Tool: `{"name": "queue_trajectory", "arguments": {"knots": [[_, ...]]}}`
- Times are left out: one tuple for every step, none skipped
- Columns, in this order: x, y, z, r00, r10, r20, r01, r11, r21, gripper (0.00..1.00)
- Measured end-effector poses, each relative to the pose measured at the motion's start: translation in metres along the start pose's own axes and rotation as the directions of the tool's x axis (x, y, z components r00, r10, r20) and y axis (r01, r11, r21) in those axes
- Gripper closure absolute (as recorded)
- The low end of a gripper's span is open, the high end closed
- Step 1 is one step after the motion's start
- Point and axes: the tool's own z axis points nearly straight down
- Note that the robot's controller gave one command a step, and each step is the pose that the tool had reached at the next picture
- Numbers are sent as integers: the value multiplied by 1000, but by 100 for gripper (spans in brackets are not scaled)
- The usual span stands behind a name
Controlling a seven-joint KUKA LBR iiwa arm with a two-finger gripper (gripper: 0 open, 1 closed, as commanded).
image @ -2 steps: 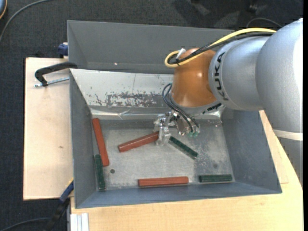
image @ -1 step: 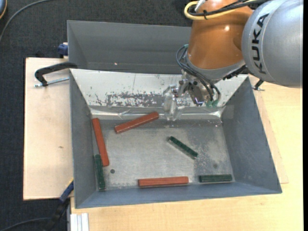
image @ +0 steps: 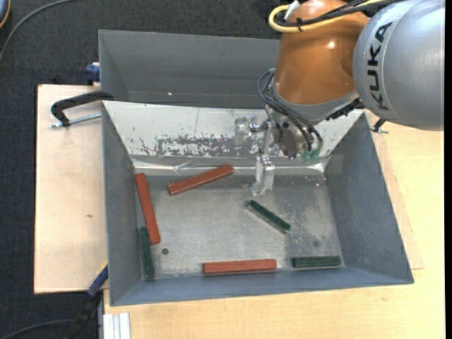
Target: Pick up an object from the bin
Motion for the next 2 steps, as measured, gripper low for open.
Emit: {"name": "queue_trajectory", "arguments": {"knots": [[14,-45,87,1000,21,-12,-21,1000,0,0],[40,-92,165,999,-34,-13,34,999,0,0]]}}
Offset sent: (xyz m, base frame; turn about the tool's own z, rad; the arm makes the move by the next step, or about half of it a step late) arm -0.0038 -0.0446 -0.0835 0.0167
